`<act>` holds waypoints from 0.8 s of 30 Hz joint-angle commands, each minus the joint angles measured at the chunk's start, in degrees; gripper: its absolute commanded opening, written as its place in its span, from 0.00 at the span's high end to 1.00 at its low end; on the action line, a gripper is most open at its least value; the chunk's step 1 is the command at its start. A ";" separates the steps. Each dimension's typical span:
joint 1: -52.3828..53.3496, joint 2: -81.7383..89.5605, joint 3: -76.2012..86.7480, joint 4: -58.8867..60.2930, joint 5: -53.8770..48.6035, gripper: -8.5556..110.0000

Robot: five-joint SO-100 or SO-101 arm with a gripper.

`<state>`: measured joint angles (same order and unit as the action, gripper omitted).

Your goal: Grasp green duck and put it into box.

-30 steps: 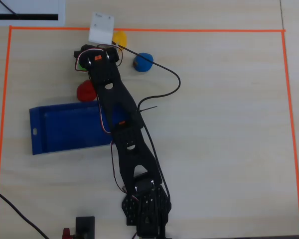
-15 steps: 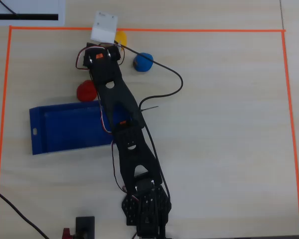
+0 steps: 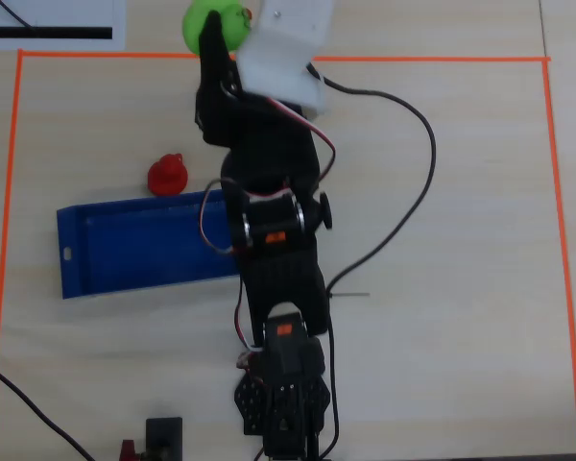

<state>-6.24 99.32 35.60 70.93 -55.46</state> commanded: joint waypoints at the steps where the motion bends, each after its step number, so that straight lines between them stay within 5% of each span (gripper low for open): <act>1: -0.88 23.47 23.12 -0.09 0.09 0.93; 13: -12.39 39.20 71.89 -1.85 9.93 0.93; 24: -26.19 37.27 85.69 -3.69 20.83 0.93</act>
<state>-28.39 137.02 120.06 69.26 -36.74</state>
